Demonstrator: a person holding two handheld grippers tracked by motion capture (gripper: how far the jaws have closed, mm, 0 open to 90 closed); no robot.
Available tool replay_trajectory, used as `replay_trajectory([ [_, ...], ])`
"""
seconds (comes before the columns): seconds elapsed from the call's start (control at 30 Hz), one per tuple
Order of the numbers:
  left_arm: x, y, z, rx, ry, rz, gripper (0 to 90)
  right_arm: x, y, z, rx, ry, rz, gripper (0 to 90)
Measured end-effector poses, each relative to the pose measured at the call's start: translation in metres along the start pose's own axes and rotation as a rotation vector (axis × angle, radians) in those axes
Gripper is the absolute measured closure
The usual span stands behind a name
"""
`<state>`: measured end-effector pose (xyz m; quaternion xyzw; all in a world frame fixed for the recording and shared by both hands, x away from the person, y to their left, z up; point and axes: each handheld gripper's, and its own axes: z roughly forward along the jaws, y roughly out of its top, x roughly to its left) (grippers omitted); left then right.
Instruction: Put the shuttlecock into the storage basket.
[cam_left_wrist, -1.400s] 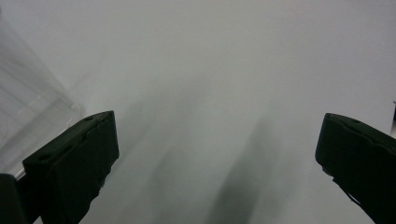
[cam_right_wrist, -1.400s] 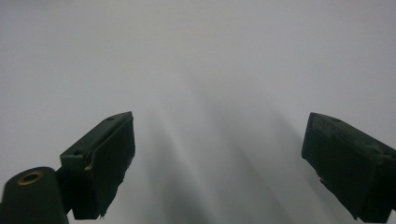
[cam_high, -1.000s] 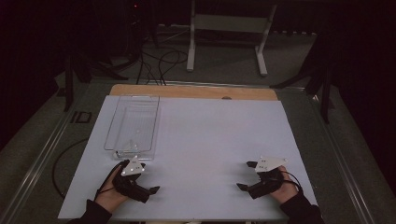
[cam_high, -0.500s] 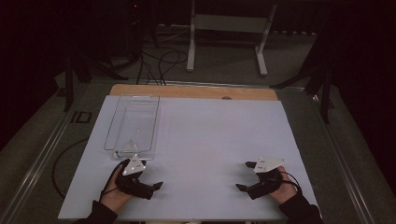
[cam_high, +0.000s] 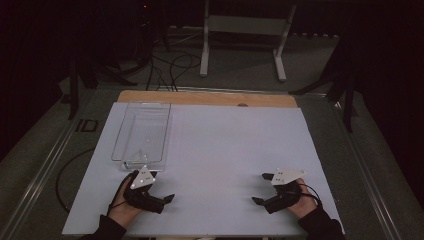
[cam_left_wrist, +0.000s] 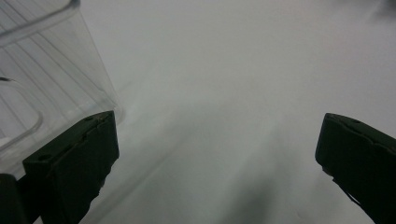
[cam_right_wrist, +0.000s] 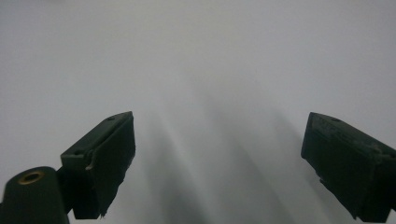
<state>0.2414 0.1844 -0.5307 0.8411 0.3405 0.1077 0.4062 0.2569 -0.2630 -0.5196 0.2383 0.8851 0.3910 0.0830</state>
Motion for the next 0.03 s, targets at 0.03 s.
replay_trajectory([
  [0.03,-0.0001,-0.0002,0.0004,-0.001,-0.002,-0.002,0.1,0.0,-0.0002,0.0,-0.001,-0.003,-0.002,9.9],
])
